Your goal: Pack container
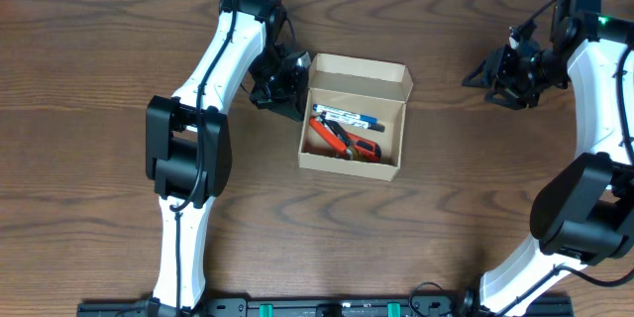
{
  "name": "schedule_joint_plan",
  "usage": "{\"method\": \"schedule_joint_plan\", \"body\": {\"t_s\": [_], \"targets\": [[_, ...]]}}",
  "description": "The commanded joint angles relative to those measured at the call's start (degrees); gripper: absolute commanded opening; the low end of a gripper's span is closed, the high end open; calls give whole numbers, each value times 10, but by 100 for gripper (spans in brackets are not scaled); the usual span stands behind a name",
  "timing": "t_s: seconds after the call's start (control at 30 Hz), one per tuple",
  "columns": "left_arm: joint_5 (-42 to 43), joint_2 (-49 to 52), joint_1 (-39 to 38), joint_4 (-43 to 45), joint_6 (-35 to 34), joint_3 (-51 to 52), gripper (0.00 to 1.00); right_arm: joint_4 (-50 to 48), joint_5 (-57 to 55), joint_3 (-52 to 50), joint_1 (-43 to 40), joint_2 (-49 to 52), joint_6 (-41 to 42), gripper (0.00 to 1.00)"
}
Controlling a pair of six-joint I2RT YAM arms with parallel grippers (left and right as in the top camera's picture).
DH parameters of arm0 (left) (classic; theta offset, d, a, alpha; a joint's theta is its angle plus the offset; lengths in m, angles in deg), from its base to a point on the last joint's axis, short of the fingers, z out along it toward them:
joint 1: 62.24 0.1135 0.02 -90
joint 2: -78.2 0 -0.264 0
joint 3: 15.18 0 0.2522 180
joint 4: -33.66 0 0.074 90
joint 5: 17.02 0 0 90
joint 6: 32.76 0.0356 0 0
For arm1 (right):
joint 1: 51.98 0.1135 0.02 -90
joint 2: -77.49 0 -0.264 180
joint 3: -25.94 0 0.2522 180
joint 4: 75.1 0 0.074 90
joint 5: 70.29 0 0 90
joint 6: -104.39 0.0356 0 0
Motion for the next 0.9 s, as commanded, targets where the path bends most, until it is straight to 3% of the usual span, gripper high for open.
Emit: {"method": "schedule_joint_plan", "body": {"t_s": [0.0,0.23,0.3,0.47,0.87], "targets": [[31,3,-3,0,2,-2,6,3,11,-2,-2,-4,-1,52],[23,3,-2,12,2,-2,6,7,24,-8,3,-4,13,48],[11,3,0,21,2,-2,6,0,23,-17,10,-4,17,37],[-28,3,1,32,-3,-2,6,-47,24,-57,33,-4,65,24],[-28,3,1,27,-3,-2,6,-165,59,-163,106,-4,144,26]]}}
